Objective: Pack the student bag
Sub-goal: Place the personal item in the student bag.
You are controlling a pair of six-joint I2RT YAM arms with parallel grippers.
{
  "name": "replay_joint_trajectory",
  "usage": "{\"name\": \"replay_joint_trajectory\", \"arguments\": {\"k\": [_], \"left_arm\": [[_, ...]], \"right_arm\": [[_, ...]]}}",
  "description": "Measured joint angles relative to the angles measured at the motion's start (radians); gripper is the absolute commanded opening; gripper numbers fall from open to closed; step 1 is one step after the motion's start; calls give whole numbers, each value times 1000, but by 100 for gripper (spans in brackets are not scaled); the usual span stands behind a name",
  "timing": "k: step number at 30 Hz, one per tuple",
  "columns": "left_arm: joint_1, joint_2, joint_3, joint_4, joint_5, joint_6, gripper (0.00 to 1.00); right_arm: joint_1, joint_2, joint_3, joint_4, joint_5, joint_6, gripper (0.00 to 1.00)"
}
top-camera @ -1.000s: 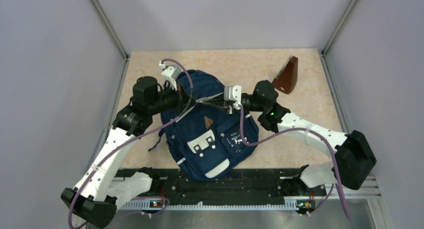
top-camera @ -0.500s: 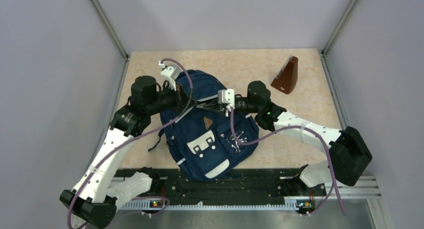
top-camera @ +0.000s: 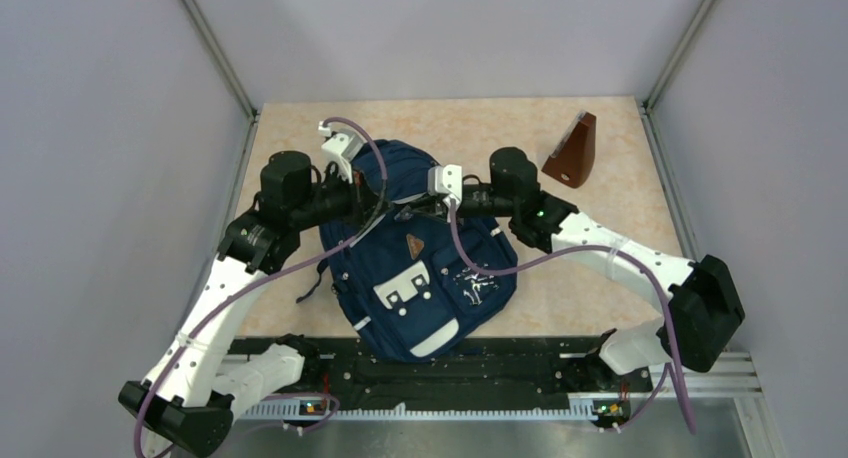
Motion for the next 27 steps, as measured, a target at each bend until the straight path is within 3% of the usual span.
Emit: {"name": "replay_joint_trajectory", "arguments": {"k": [6,13,16,27], "left_arm": [[0,0,0,-2,8,15,0],[0,0,0,-1,5,19,0],[0,-2,0,-1,-18,24,0],[-5,-74,-57,16,-148,64,0]], "right_arm": [[0,0,6,-59,31,5,21],[0,-4,13,-74,53,45,41],[0,-19,13,-74,80,105,44],[1,-170,18,-68,516,484,44]]}}
